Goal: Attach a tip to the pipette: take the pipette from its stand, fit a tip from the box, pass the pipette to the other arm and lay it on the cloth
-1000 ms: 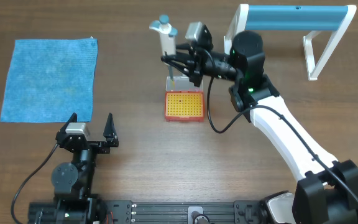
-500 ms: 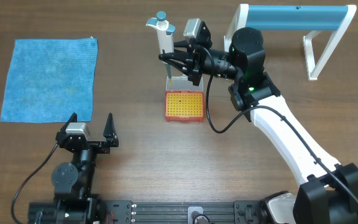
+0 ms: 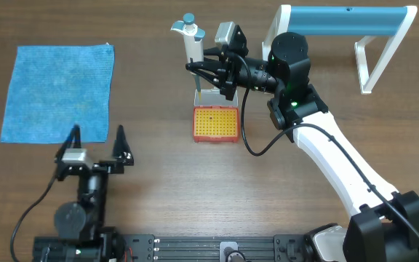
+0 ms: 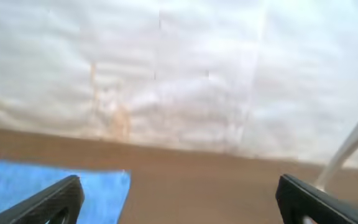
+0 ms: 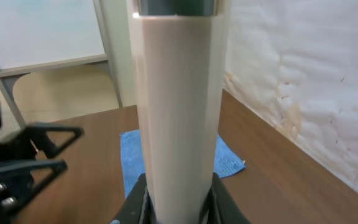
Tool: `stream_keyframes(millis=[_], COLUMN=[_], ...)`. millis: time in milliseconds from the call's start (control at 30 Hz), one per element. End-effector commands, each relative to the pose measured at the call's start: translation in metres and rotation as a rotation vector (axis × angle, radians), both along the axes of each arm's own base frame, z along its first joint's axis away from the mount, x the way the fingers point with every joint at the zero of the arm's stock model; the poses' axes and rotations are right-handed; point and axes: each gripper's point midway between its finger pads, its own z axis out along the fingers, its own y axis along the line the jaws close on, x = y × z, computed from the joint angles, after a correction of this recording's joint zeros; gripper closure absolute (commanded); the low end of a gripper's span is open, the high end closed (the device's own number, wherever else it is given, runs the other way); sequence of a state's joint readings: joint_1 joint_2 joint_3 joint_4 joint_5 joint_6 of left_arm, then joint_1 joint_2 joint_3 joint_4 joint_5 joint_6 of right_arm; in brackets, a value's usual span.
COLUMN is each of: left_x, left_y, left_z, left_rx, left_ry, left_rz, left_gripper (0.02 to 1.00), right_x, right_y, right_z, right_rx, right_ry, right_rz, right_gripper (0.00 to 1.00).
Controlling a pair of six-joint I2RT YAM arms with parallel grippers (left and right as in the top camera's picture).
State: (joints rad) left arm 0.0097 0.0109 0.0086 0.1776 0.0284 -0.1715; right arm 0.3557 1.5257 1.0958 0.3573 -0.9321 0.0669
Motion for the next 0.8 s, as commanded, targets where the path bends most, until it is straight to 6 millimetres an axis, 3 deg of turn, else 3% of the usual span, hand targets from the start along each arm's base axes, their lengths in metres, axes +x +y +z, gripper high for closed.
stream_keyframes(millis=[33, 133, 233, 300, 367, 467, 567, 800], left_x=[0.008, 0.026, 0.066, 0.086, 0.099, 0.093, 0.068, 0.039], left_y=[0.001, -0.011, -0.036, -0.056, -0.087, -0.119, -0.143, -0.157], left_z=[0.026, 0.056, 0.094, 0.119, 0.156, 0.181, 0.197, 0.206], left_rx=[-0.061, -0.033, 0.001, 0.002, 0.019, 0.046, 0.042, -0.117], left_ry=[0.065, 0.111, 0.224, 0.257, 0.228, 0.193, 0.138, 0.235], left_rz=[-0.003, -0.068, -0.215, -0.335, -0.536, -0.778, -1.014, -1.214], left_gripper=[0.023, 0.023, 0.023, 0.023, 0.023, 0.023, 0.023, 0.023], right_x=[-0.001, -0.001, -0.001, -0.001, -0.012, -0.036, -0.055, -0.075], right_y=[0.0, 0.0, 0.0, -0.001, 0.002, 0.005, 0.006, 0.013], right_z=[0.013, 0.013, 0.013, 0.016, 0.021, 0.029, 0.036, 0.047], right_rx=[0.015, 0.015, 0.022, 0.053, 0.071, 0.086, 0.093, 0.103], right_ry=[-0.021, -0.021, 0.0, 0.065, 0.086, 0.074, 0.071, -0.03], right_rz=[-0.003, -0.003, -0.003, -0.004, 0.061, 0.205, 0.313, 0.399], right_gripper=[0.925, 0.925, 0.923, 0.923, 0.923, 0.925, 0.925, 0.925])
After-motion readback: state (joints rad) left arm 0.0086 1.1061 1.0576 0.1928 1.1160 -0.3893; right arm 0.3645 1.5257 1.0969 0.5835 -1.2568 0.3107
